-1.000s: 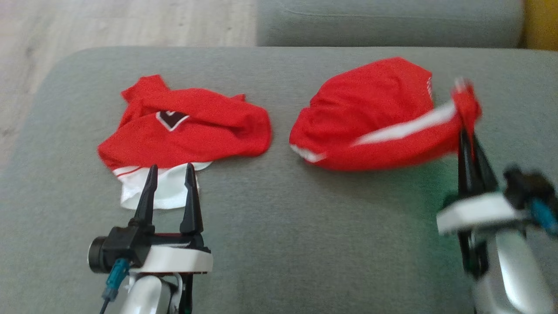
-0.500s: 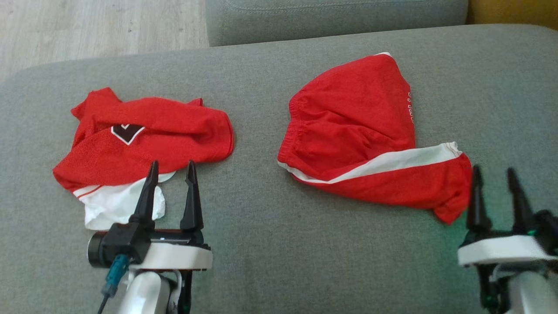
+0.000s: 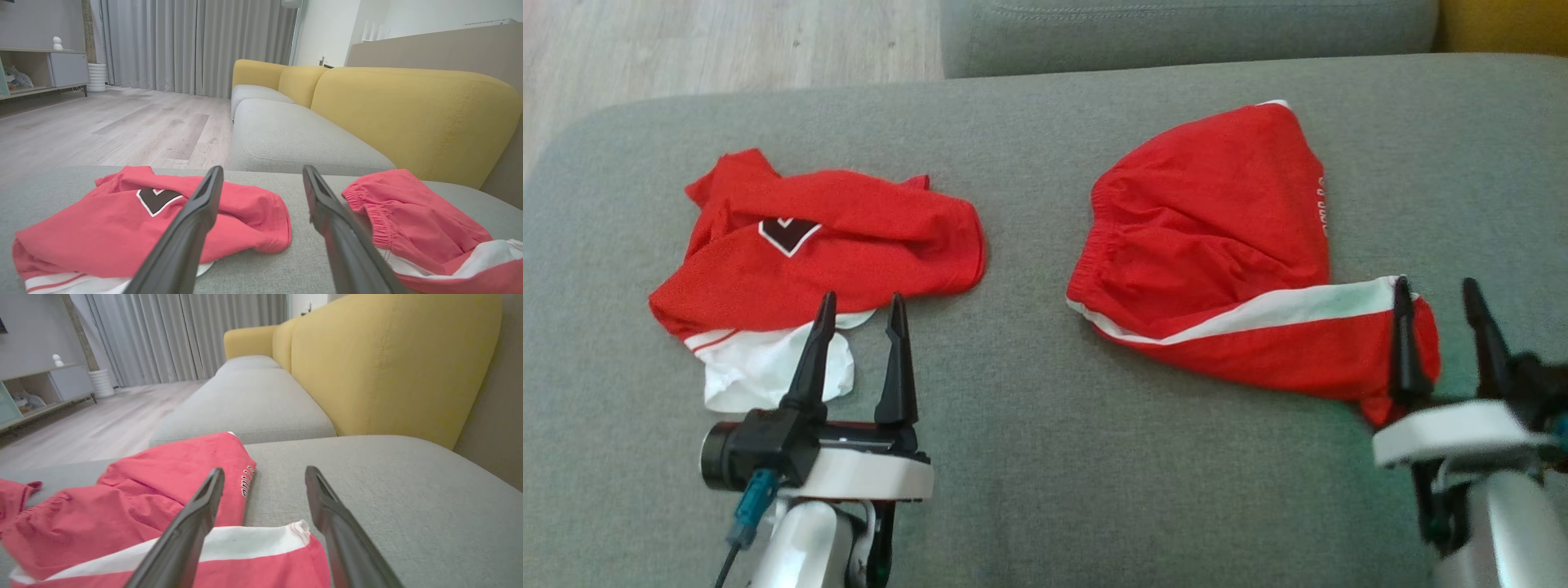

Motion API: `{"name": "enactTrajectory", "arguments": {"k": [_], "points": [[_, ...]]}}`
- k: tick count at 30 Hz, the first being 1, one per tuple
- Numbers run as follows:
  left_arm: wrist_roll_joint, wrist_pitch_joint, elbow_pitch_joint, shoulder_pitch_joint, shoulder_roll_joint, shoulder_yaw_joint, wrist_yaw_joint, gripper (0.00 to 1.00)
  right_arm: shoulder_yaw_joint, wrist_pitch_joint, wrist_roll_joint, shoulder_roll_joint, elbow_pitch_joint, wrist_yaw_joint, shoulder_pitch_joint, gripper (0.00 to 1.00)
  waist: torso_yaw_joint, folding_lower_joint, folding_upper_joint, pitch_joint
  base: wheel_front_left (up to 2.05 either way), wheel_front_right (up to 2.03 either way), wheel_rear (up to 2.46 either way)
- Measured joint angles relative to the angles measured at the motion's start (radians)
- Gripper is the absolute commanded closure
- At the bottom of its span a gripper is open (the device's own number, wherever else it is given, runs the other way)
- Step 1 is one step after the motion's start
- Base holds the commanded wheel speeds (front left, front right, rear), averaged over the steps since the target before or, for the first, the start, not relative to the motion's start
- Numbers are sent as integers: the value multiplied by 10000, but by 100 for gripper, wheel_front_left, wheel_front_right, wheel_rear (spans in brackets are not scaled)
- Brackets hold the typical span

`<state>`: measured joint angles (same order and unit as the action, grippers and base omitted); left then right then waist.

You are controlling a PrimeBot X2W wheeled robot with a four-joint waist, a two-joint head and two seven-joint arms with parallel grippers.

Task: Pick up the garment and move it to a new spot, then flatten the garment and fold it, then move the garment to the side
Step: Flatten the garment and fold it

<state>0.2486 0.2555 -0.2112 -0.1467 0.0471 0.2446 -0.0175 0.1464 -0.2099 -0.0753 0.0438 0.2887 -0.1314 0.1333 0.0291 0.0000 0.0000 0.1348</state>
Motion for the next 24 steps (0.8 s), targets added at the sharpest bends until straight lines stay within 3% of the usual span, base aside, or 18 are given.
{"name": "enactTrajectory", "arguments": {"k": [4, 12, 17, 18, 19, 24], "points": [[0, 0, -2, -3, 0, 48, 0, 0, 805, 965, -360, 4, 1267, 0, 940, 0, 101, 0, 0, 120, 0, 0, 0], [2, 0, -27, -240, -2, 171, 2, 0, 2125, 2765, 1419, 15, 3657, 0, 2855, 0, 439, 1, 0, 445, 0, 0, 0], [86, 0, -82, -281, -2, 171, 2, 0, 2472, 2982, 1912, 15, 4688, 0, 3185, 2, 575, 1, 0, 536, 0, 0, 0], [86, 0, -84, -281, -2, 171, 2, 0, 2520, 2984, 1944, 15, 4857, 0, 3272, 58, 583, 1, 0, 541, 0, 0, 0], [86, 0, -84, -281, -2, 171, 2, 0, 2550, 2980, 2004, 19, 4976, 0, 3370, 100, 588, 1, 0, 546, 0, 0, 0], [86, 0, -92, -281, -2, 159, 0, 0, 2272, 2023, 2013, 23, 5131, 0, 3699, 100, 552, 1, 0, 485, 0, 0, 0]]}}
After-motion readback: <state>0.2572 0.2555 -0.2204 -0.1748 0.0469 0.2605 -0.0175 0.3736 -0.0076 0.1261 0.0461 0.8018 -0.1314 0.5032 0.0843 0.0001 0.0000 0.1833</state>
